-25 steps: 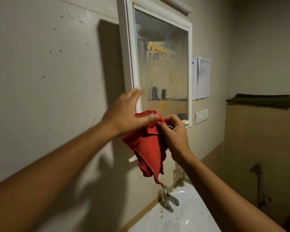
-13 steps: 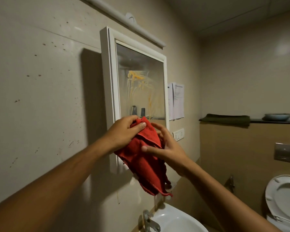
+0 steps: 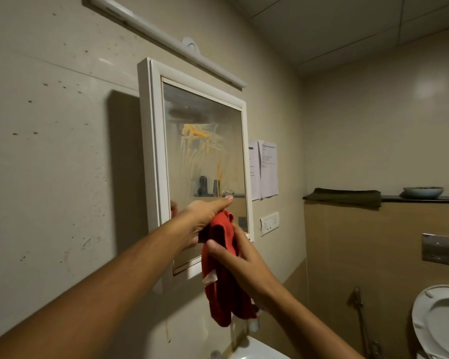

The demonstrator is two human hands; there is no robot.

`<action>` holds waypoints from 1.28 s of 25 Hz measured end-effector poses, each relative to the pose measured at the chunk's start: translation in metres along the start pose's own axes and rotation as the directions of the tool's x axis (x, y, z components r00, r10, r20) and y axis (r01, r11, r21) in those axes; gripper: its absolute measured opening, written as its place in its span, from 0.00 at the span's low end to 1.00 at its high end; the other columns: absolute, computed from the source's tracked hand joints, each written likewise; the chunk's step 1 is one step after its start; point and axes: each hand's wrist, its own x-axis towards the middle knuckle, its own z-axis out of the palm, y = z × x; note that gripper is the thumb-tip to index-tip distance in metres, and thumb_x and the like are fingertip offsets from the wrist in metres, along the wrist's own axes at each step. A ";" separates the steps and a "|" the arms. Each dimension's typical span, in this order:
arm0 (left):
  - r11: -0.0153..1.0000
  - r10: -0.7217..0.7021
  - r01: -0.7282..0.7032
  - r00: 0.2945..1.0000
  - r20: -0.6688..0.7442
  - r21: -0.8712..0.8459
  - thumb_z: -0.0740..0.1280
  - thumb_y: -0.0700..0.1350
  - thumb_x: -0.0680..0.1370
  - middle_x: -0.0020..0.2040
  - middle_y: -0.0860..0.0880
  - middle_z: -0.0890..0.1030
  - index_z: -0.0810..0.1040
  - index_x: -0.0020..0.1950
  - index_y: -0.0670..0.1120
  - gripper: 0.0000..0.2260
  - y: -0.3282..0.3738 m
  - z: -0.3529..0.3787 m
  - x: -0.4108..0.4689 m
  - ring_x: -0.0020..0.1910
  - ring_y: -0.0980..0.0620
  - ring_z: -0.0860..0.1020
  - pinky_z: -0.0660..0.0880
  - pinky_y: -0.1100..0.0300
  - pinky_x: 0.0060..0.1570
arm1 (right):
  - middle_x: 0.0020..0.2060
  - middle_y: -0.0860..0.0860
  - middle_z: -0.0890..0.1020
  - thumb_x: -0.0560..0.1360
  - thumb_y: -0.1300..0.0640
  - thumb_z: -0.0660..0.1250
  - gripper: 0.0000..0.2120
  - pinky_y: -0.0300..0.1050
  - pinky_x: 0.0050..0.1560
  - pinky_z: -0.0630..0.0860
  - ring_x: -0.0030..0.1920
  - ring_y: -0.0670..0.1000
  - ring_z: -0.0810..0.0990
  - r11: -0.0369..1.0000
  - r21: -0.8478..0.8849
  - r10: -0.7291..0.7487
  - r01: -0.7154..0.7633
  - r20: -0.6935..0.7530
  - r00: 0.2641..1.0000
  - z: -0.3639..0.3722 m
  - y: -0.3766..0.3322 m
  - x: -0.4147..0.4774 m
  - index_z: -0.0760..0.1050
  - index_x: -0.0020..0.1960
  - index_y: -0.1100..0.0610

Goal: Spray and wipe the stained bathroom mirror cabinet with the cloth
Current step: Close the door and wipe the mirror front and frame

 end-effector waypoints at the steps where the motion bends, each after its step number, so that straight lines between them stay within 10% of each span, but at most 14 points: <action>1: 0.999 -0.004 0.006 0.999 0.046 -0.049 0.77 0.56 0.73 0.48 0.40 0.85 0.82 0.51 0.40 0.20 -0.001 0.004 0.001 0.43 0.45 0.85 0.84 0.51 0.47 | 0.55 0.37 0.85 0.77 0.34 0.69 0.23 0.36 0.46 0.82 0.55 0.41 0.85 0.997 0.068 0.039 -0.035 -0.062 0.997 -0.003 0.002 0.002 0.71 0.70 0.36; 5: 0.977 0.184 -0.192 0.980 0.080 0.097 0.79 0.54 0.72 0.57 0.46 0.83 0.74 0.65 0.48 0.26 -0.014 0.006 0.003 0.52 0.51 0.83 0.82 0.52 0.51 | 0.43 0.53 0.89 0.85 0.47 0.60 0.17 0.48 0.45 0.82 0.42 0.53 0.89 0.858 0.471 0.352 -0.205 -0.247 0.903 -0.024 0.004 0.011 0.82 0.57 0.56; 9: 0.846 0.350 -0.328 0.936 0.025 0.420 0.77 0.46 0.74 0.54 0.51 0.83 0.79 0.62 0.50 0.17 -0.026 0.001 0.005 0.54 0.51 0.82 0.80 0.47 0.59 | 0.47 0.61 0.87 0.85 0.49 0.58 0.20 0.51 0.43 0.85 0.44 0.59 0.88 0.834 0.527 0.352 -0.164 -0.279 0.893 -0.037 -0.003 0.019 0.84 0.55 0.61; 15: 0.691 0.371 -0.385 0.915 0.156 0.611 0.66 0.65 0.78 0.49 0.52 0.84 0.79 0.55 0.53 0.17 -0.035 0.024 0.003 0.49 0.52 0.83 0.81 0.51 0.54 | 0.56 0.59 0.87 0.82 0.37 0.58 0.26 0.55 0.55 0.84 0.57 0.60 0.87 0.816 0.575 0.223 -0.052 -0.231 0.947 -0.032 -0.015 0.013 0.87 0.59 0.52; 19: 0.892 0.325 -0.318 0.945 0.034 0.320 0.64 0.53 0.84 0.50 0.45 0.85 0.81 0.53 0.47 0.11 -0.037 0.036 0.013 0.51 0.45 0.83 0.79 0.44 0.59 | 0.59 0.64 0.85 0.84 0.51 0.64 0.18 0.62 0.65 0.79 0.62 0.64 0.84 0.840 0.529 0.301 -0.119 -0.272 0.914 -0.031 -0.012 0.024 0.80 0.67 0.61; 23: 0.952 -0.068 0.094 0.993 0.096 -0.293 0.69 0.52 0.81 0.57 0.40 0.85 0.82 0.61 0.41 0.16 -0.013 0.007 0.032 0.58 0.40 0.83 0.77 0.41 0.66 | 0.42 0.61 0.87 0.85 0.56 0.62 0.11 0.54 0.46 0.82 0.39 0.60 0.86 0.747 0.614 0.498 -0.254 -0.263 0.827 -0.085 -0.017 0.028 0.79 0.57 0.63; 27: 0.997 0.035 -0.034 0.999 0.020 -0.076 0.70 0.47 0.81 0.52 0.44 0.85 0.79 0.66 0.42 0.15 -0.017 0.013 0.044 0.46 0.46 0.82 0.81 0.51 0.48 | 0.38 0.58 0.86 0.83 0.56 0.64 0.10 0.50 0.35 0.85 0.33 0.57 0.86 0.726 0.656 0.479 -0.207 -0.266 0.836 -0.118 -0.028 0.034 0.81 0.50 0.61; 30: 0.903 0.372 -0.312 0.912 -0.174 0.296 0.70 0.48 0.82 0.63 0.46 0.79 0.72 0.73 0.50 0.20 -0.026 0.026 0.046 0.57 0.47 0.80 0.80 0.47 0.56 | 0.34 0.58 0.85 0.85 0.55 0.62 0.12 0.48 0.28 0.83 0.28 0.56 0.85 0.707 0.698 0.454 -0.112 -0.326 0.829 -0.123 -0.040 0.040 0.79 0.52 0.62; 32: 0.962 0.256 -0.254 0.967 -0.008 0.103 0.70 0.59 0.80 0.64 0.47 0.80 0.77 0.65 0.55 0.16 -0.026 0.036 0.036 0.59 0.48 0.80 0.81 0.45 0.57 | 0.38 0.60 0.87 0.86 0.53 0.61 0.14 0.50 0.30 0.84 0.32 0.58 0.87 0.700 0.703 0.447 -0.129 -0.290 0.846 -0.111 -0.043 0.043 0.80 0.58 0.62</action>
